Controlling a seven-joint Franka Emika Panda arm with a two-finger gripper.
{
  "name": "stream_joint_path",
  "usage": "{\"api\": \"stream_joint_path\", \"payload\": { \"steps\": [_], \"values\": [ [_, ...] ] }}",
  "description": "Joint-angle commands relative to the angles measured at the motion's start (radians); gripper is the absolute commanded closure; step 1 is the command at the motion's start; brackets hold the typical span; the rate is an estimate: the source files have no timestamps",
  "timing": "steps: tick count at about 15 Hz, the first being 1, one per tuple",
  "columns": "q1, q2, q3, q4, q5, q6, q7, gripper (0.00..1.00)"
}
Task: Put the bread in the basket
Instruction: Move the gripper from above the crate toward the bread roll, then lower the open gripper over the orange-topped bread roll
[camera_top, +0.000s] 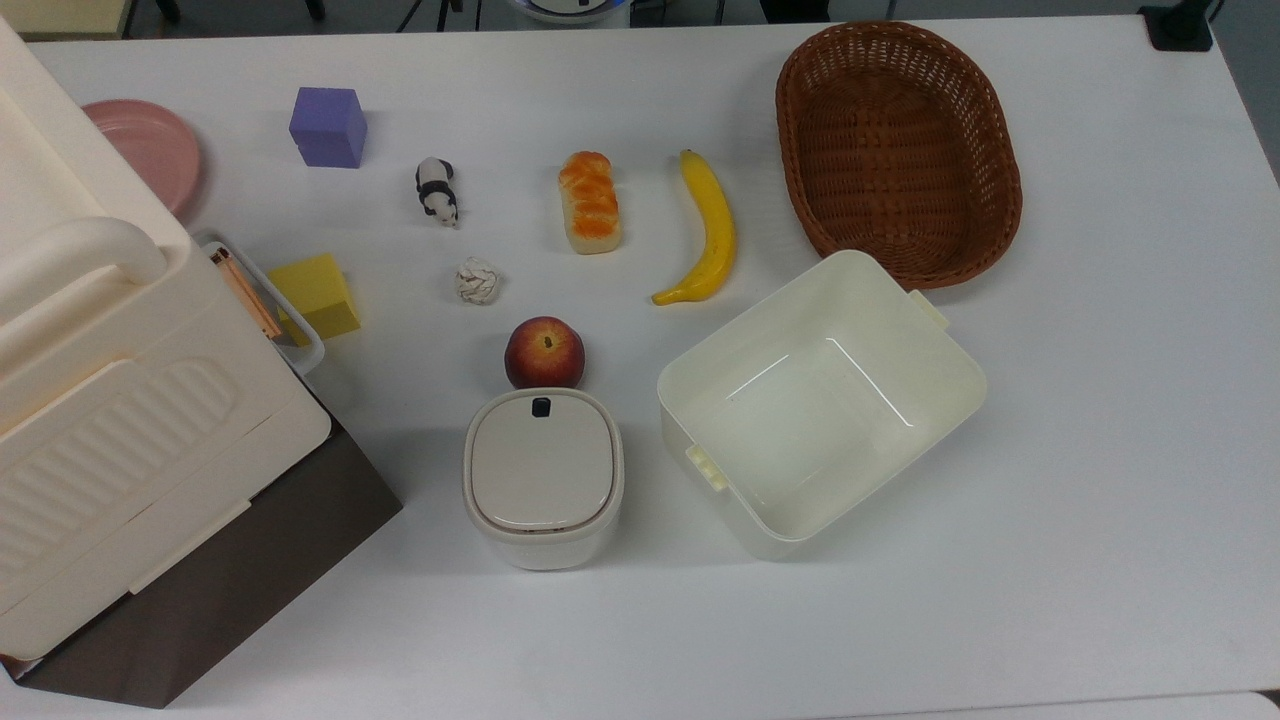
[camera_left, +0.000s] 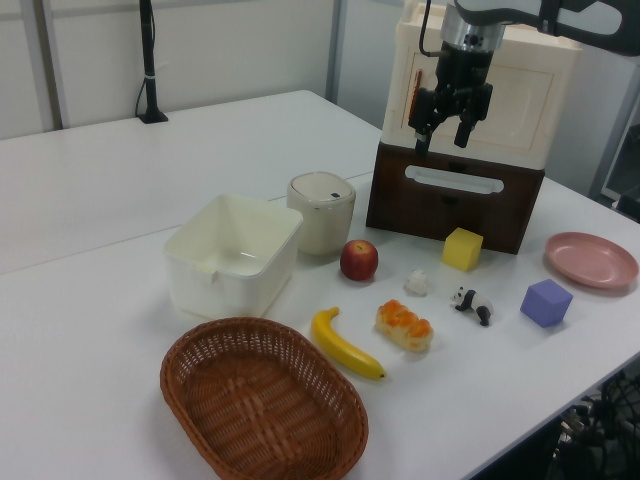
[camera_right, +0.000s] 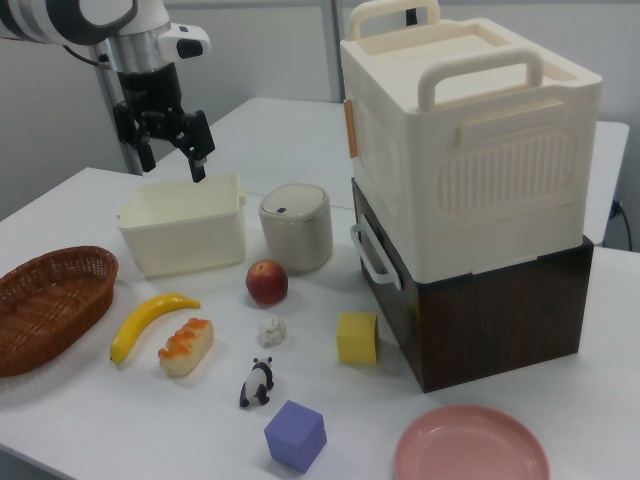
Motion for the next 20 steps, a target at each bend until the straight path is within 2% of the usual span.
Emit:
{"api": "stream_joint_path", "payload": {
  "steps": [1, 7, 10, 14, 17, 20],
  "values": [
    [0.008, -0.013, -0.007, -0.007, -0.026, 0.008, -0.026, 0.00],
    [0.017, -0.011, -0.005, -0.064, -0.029, 0.024, -0.021, 0.00],
    [0.019, -0.098, -0.005, -0.226, -0.023, 0.218, 0.024, 0.00],
    [0.046, -0.167, -0.005, -0.331, -0.016, 0.290, 0.084, 0.00],
    [0.092, -0.291, -0.005, -0.556, -0.015, 0.487, 0.103, 0.00],
    [0.095, -0.338, -0.005, -0.607, -0.015, 0.493, 0.103, 0.00]
  ]
}}
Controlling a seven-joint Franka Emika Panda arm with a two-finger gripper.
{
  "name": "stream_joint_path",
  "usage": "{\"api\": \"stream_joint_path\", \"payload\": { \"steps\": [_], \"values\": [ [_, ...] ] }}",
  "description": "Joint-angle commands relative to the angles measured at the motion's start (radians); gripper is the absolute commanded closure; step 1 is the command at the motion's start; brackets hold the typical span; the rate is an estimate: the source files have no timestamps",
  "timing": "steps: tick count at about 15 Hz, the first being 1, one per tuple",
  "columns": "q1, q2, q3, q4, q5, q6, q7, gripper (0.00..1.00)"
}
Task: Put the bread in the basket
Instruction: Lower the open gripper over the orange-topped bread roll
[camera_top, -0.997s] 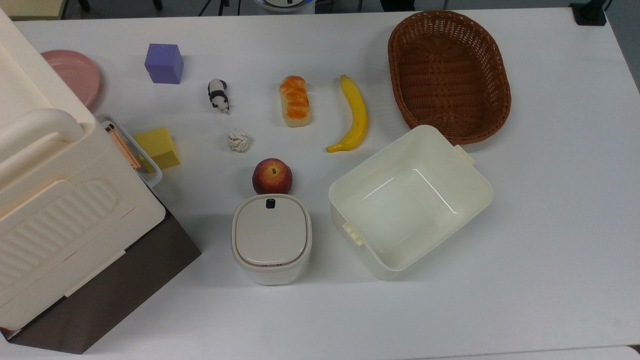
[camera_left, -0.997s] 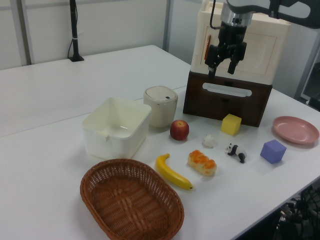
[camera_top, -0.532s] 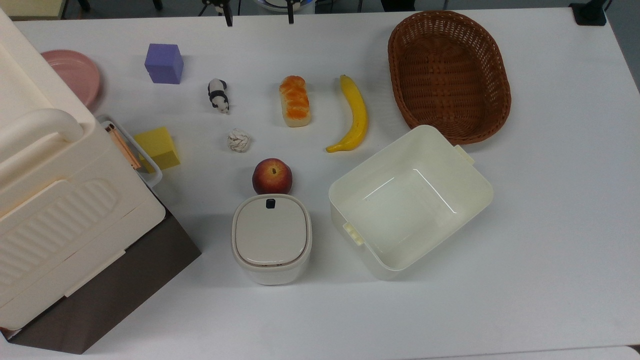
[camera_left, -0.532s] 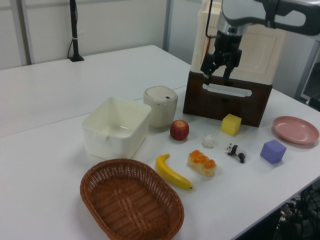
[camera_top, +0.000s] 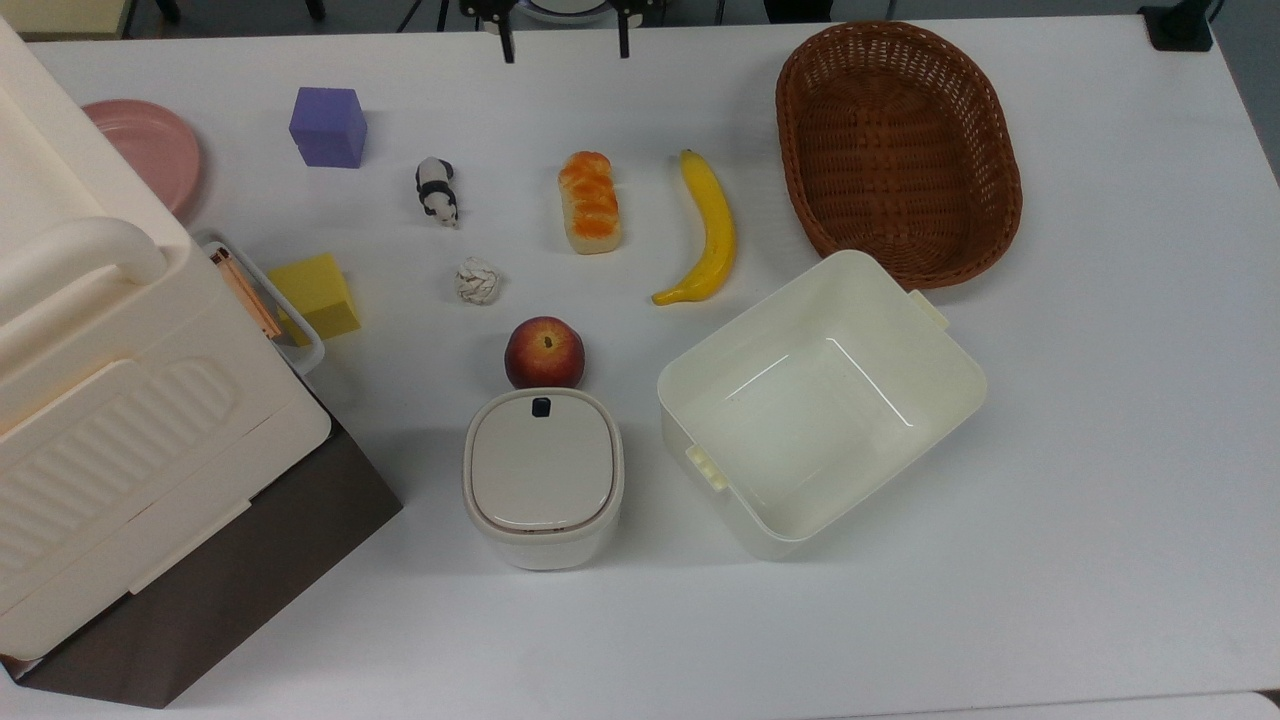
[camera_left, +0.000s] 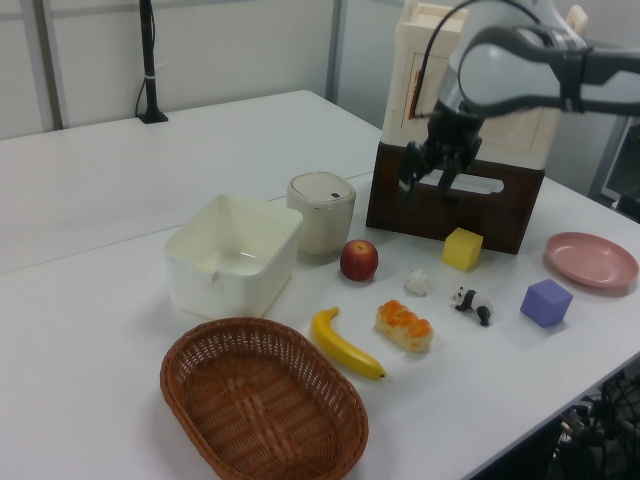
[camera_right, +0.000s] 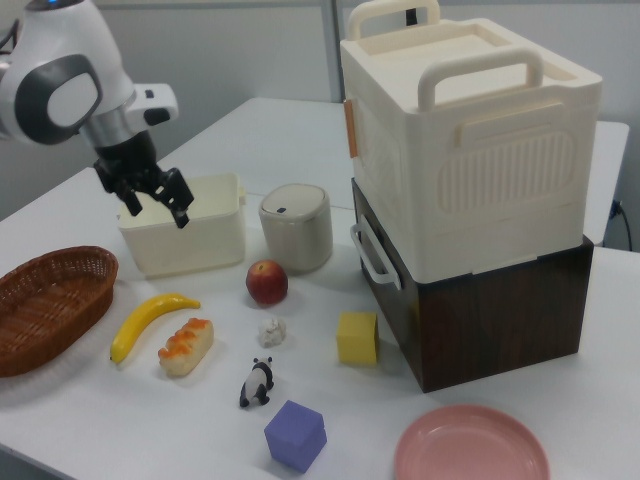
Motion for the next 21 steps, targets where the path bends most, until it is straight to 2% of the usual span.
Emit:
{"api": "stream_joint_path", "payload": {
  "steps": [1, 4, 9, 15, 20, 21],
  "values": [
    [0.026, -0.116, -0.008, -0.141, -0.004, 0.050, 0.024, 0.00],
    [0.023, -0.139, -0.008, -0.180, -0.003, 0.038, 0.027, 0.00],
    [0.023, -0.119, -0.010, -0.238, -0.014, 0.033, 0.060, 0.00],
    [0.021, -0.065, -0.008, -0.241, -0.015, 0.032, 0.065, 0.00],
    [0.013, -0.031, -0.004, -0.198, -0.015, -0.015, 0.071, 0.00],
    [0.022, 0.013, 0.000, -0.186, -0.018, -0.008, 0.091, 0.00]
  ]
}}
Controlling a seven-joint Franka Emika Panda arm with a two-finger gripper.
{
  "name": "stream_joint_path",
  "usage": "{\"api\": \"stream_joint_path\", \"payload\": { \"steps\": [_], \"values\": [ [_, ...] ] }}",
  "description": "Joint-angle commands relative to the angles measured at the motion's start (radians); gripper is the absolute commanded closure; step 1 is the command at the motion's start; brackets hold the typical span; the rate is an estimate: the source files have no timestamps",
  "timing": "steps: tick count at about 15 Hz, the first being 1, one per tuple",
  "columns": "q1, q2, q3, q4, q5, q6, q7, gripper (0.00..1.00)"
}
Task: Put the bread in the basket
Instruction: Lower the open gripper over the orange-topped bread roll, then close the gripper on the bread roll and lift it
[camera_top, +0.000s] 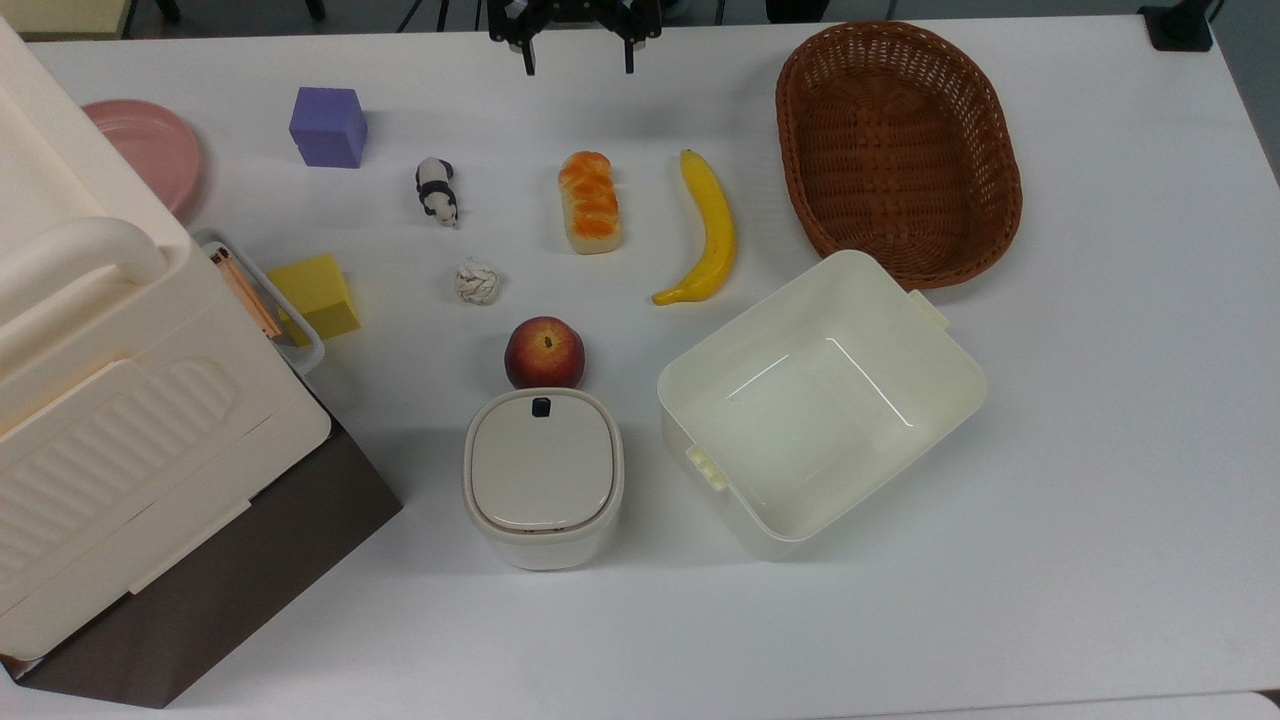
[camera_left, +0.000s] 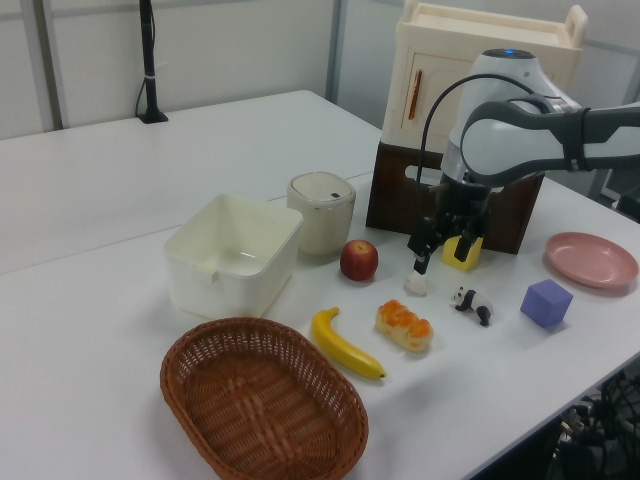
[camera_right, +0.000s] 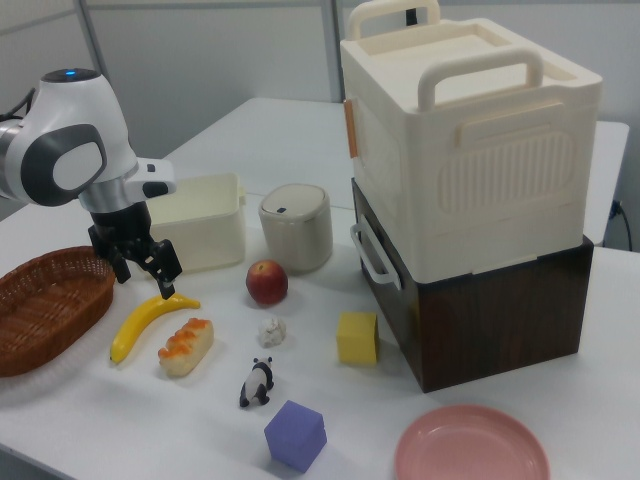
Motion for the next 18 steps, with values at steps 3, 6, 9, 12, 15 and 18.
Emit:
{"api": "stream_joint_path", "payload": {
  "steps": [3, 6, 9, 12, 15, 18],
  "values": [
    [0.015, 0.140, 0.037, 0.051, -0.082, -0.003, 0.115, 0.00],
    [0.015, 0.181, 0.047, 0.051, -0.095, 0.068, 0.137, 0.00],
    [0.015, 0.221, 0.049, 0.051, -0.170, 0.087, 0.138, 0.00],
    [0.008, 0.244, 0.049, 0.050, -0.179, 0.138, 0.131, 0.00],
    [0.001, 0.284, 0.049, 0.047, -0.205, 0.191, 0.127, 0.00],
    [-0.001, 0.315, 0.049, 0.047, -0.205, 0.208, 0.126, 0.00]
  ]
}}
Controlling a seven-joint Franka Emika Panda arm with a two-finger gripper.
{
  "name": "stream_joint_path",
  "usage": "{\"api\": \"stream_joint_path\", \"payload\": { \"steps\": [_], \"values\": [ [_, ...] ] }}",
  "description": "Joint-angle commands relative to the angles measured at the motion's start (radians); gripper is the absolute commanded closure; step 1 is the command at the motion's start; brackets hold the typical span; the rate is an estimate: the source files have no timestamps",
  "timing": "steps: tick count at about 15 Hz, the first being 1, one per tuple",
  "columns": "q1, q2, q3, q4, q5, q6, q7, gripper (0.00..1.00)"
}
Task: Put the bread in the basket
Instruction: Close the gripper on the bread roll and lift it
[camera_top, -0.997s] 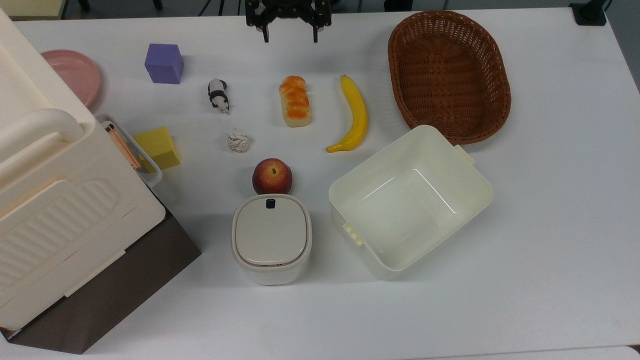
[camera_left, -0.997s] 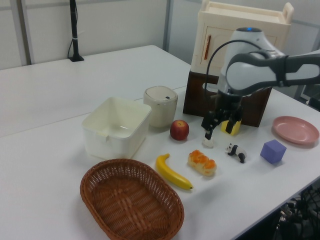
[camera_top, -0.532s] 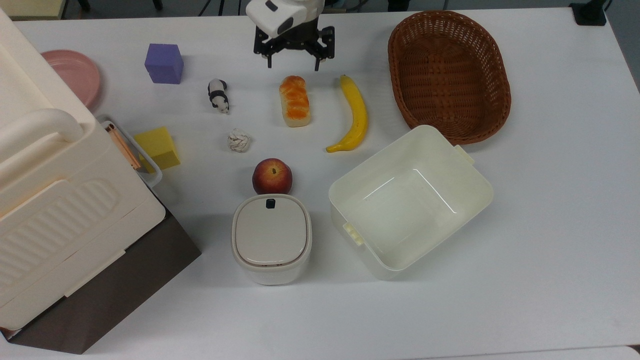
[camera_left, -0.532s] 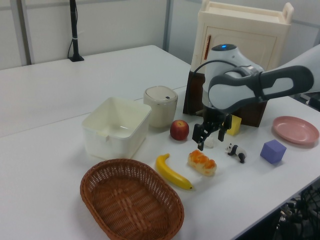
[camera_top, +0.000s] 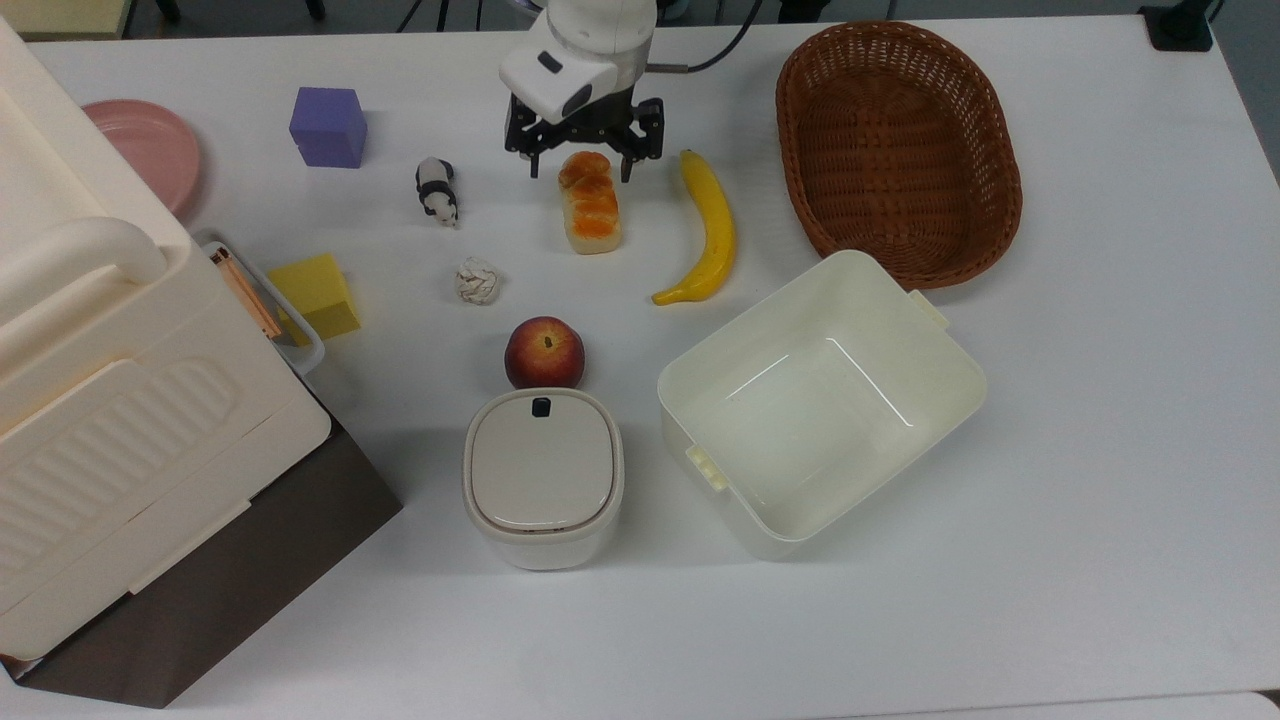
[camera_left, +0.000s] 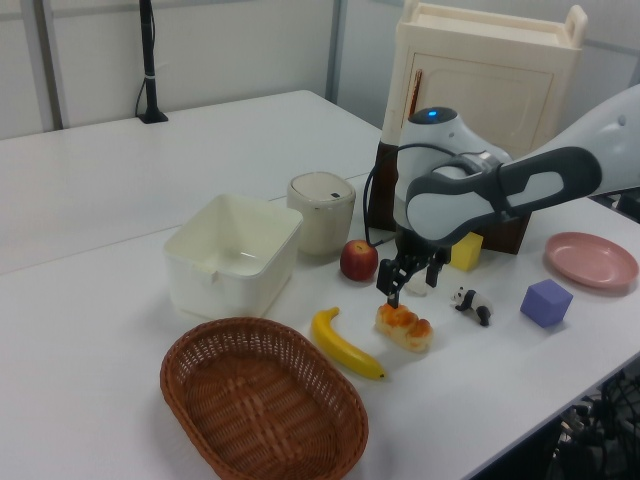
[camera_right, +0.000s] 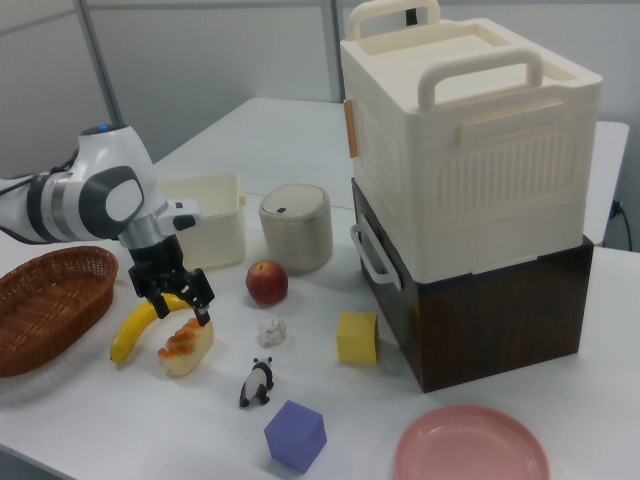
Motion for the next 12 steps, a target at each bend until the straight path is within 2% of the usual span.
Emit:
{"api": "stream_joint_path", "payload": {
  "steps": [1, 12],
  "values": [
    [0.001, 0.036, -0.002, 0.005, -0.020, 0.027, 0.012, 0.00],
    [-0.013, 0.112, -0.002, 0.009, -0.022, 0.063, 0.014, 0.00]
  ]
}}
